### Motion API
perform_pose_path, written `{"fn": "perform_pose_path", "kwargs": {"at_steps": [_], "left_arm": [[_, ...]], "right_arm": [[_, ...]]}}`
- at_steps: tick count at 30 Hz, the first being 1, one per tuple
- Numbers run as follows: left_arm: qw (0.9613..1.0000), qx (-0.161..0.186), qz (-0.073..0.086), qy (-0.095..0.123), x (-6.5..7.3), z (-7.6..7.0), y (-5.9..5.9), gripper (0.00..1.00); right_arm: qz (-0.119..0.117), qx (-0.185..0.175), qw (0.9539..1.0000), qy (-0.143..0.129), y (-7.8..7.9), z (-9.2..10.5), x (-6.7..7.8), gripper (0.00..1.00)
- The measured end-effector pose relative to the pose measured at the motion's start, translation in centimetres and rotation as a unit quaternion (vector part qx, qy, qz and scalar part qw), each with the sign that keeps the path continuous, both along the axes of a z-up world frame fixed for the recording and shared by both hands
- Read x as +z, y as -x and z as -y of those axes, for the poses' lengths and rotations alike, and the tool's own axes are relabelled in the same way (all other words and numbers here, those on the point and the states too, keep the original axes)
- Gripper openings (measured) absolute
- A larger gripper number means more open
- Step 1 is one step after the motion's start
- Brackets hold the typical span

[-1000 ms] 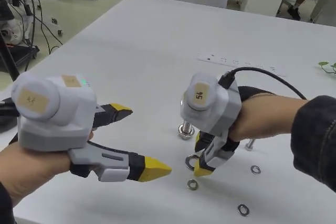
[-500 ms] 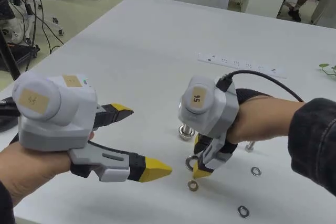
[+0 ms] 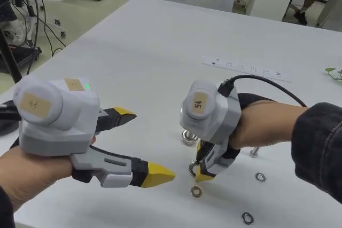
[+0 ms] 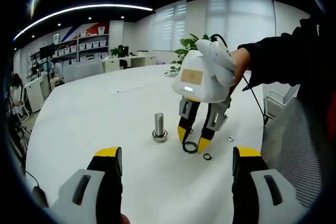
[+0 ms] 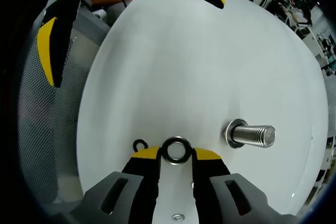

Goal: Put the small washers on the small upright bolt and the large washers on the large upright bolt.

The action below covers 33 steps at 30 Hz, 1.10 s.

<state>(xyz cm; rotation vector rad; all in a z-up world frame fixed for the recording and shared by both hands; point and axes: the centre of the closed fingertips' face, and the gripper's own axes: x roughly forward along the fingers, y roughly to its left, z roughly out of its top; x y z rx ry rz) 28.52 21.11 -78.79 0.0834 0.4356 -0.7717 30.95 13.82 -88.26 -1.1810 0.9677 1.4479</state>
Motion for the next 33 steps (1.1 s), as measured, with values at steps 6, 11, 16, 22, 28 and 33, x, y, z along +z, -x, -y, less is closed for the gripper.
{"fn": "perform_pose_path", "kwargs": {"at_steps": [6, 11, 16, 22, 28, 33], "left_arm": [[1.0, 0.0, 0.0, 0.0, 0.03, -0.03, 0.04, 0.87], [1.0, 0.0, 0.001, 0.0, 0.06, -0.03, 0.07, 0.87], [1.0, 0.0, 0.001, 0.0, 0.07, -0.1, 0.11, 0.87], [1.0, 0.0, 0.0, -0.001, 0.05, -0.09, 0.17, 0.87], [1.0, -0.003, -0.002, -0.002, -0.07, -0.02, 0.25, 0.87], [1.0, -0.003, -0.004, -0.003, -0.14, 0.04, 0.3, 0.87]], "right_arm": [[0.002, 0.001, 1.0, 0.0, 0.04, -0.01, 0.01, 0.24], [0.001, -0.01, 0.9999, 0.002, 0.1, -0.09, 0.04, 0.24], [0.003, -0.013, 0.9999, 0.009, 0.15, -0.17, 0.07, 0.23], [0.006, -0.011, 0.9998, 0.013, 0.16, -0.12, 0.13, 0.22], [0.005, -0.014, 0.9998, 0.009, 0.15, -0.11, 0.13, 0.22], [0.006, -0.017, 0.9998, 0.009, 0.16, -0.09, 0.14, 0.22]]}}
